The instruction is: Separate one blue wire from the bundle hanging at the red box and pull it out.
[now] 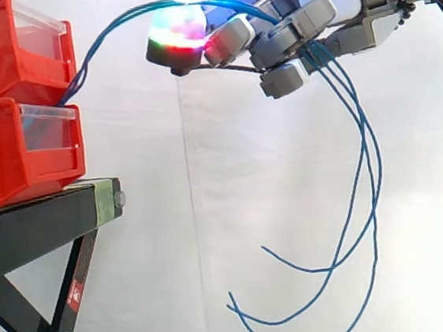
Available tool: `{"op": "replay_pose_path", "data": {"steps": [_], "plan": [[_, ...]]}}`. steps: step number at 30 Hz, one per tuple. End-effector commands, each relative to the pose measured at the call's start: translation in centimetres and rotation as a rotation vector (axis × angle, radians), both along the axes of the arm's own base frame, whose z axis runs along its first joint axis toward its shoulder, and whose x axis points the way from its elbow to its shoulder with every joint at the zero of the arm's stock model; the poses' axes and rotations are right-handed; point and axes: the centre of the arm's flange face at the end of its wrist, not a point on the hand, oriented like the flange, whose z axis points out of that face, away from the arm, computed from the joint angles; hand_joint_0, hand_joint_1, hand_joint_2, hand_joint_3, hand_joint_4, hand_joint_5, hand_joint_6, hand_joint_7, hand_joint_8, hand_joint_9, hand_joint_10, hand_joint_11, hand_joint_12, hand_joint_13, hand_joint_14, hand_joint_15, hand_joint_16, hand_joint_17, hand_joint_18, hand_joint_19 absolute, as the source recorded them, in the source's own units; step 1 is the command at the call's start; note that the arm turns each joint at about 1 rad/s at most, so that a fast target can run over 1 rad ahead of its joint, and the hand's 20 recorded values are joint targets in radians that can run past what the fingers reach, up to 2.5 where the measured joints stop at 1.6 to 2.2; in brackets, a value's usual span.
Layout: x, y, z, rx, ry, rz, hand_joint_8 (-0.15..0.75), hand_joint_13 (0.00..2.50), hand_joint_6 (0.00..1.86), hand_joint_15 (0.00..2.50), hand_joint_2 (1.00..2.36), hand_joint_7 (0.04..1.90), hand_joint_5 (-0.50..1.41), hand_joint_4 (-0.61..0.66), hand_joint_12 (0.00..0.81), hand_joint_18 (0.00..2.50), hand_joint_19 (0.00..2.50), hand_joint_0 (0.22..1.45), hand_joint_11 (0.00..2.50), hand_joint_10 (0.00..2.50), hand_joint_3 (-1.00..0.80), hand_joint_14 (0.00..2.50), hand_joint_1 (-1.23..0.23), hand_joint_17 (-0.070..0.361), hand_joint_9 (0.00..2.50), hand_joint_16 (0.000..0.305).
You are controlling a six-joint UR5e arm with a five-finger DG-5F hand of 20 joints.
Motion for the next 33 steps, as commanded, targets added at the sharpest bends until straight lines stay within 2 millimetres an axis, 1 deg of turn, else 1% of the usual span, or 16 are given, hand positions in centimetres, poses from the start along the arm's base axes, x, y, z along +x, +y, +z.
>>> {"op": "replay_pose_path", "data": {"steps": [1, 4, 8, 9, 11, 12, 13, 15, 17, 18, 21, 25, 29, 30, 33], "plan": [[0.0, 0.0, 0.0, 0.0, 0.0, 0.0, 0.358, 0.94, 0.9, 1.05, 1.01, 1.04, -0.28, 0.3, 0.358, 0.99, 1.51, 0.69, 1.63, 0.31, -0.37, 2.39, -0.82, 0.1, 0.79, 0.045], [-0.01, 0.01, -0.01, -0.001, 0.001, 0.001, 0.356, 0.93, 0.89, 1.05, 1.01, 1.04, -0.28, 0.3, 0.356, 0.98, 1.5, 0.69, 1.65, 0.28, -0.41, 2.38, -0.83, 0.101, 0.78, 0.045], [0.02, 0.02, 0.06, 0.0, 0.0, 0.001, 0.356, 0.93, 0.89, 1.05, 1.01, 1.05, -0.28, 0.31, 0.354, 0.98, 1.48, 0.72, 1.64, 0.28, -0.37, 2.37, -0.85, 0.103, 0.78, 0.046], [-0.01, 0.01, -0.01, -0.001, 0.001, 0.001, 0.355, 0.93, 0.89, 1.06, 1.02, 1.05, -0.28, 0.3, 0.355, 0.98, 1.48, 0.72, 1.64, 0.27, -0.31, 2.37, -0.85, 0.102, 0.78, 0.045], [-0.01, 0.01, -0.01, 0.001, 0.001, 0.001, 0.36, 0.93, 0.89, 1.05, 1.03, 1.07, -0.28, 0.3, 0.359, 0.97, 1.49, 0.7, 1.67, 0.26, -0.12, 2.38, -0.85, 0.102, 0.78, 0.045], [-0.01, 0.01, -0.01, 0.001, 0.001, 0.001, 0.362, 0.92, 0.89, 1.05, 1.03, 1.08, -0.28, 0.31, 0.359, 0.97, 1.5, 0.67, 1.7, 0.2, -0.05, 2.38, -0.81, 0.104, 0.77, 0.046], [0.01, 0.01, 0.0, 0.001, 0.0, 0.001, 0.367, 0.92, 0.89, 1.05, 1.03, 1.09, -0.28, 0.32, 0.36, 0.97, 1.49, 0.66, 1.71, 0.19, -0.04, 2.38, -0.8, 0.107, 0.77, 0.048], [0.02, 0.0, 0.01, 0.002, -0.002, 0.0, 0.369, 0.9, 0.88, 1.02, 1.03, 1.1, -0.28, 0.32, 0.364, 0.97, 1.51, 0.6, 1.74, 0.15, -0.11, 2.42, -0.77, 0.107, 0.77, 0.048], [0.0, 0.0, 0.0, 0.0, 0.0, 0.0, 0.378, 0.9, 0.87, 1.0, 1.02, 1.1, -0.28, 0.32, 0.366, 0.97, 1.51, 0.57, 1.73, 0.12, -0.22, 2.44, -0.76, 0.11, 0.78, 0.049], [0.0, 0.0, 0.0, 0.0, 0.0, 0.0, 0.385, 0.9, 0.87, 1.0, 1.02, 1.09, -0.28, 0.33, 0.379, 0.98, 1.5, 0.55, 1.72, 0.13, -0.3, 2.45, -0.75, 0.115, 0.79, 0.051], [-0.01, 0.0, -0.01, -0.001, 0.001, 0.0, 0.39, 0.92, 0.87, 0.99, 1.01, 1.1, -0.27, 0.34, 0.382, 0.98, 1.48, 0.53, 1.73, 0.1, -0.38, 2.43, -0.74, 0.121, 0.8, 0.054], [0.0, 0.0, 0.0, 0.0, 0.0, 0.0, 0.393, 0.92, 0.86, 1.01, 1.01, 1.11, -0.27, 0.34, 0.386, 0.98, 1.48, 0.52, 1.74, 0.1, -0.4, 2.36, -0.74, 0.123, 0.81, 0.055], [0.02, 0.02, 0.06, -0.002, 0.0, 0.002, 0.398, 0.93, 0.86, 1.02, 1.01, 1.11, -0.27, 0.34, 0.384, 0.97, 1.47, 0.52, 1.75, 0.05, -0.4, 2.35, -0.75, 0.123, 0.82, 0.055], [-0.02, 0.01, 0.08, -0.001, -0.001, 0.002, 0.386, 0.93, 0.86, 1.01, 1.01, 1.11, -0.27, 0.33, 0.38, 0.96, 1.47, 0.54, 1.77, 0.01, -0.36, 2.33, -0.75, 0.119, 0.83, 0.053], [0.02, 0.02, 0.01, -0.001, -0.001, 0.002, 0.381, 0.95, 0.86, 1.02, 1.02, 1.11, -0.27, 0.32, 0.371, 0.95, 1.48, 0.57, 1.78, 0.0, -0.29, 2.3, -0.74, 0.114, 0.85, 0.051]]}}
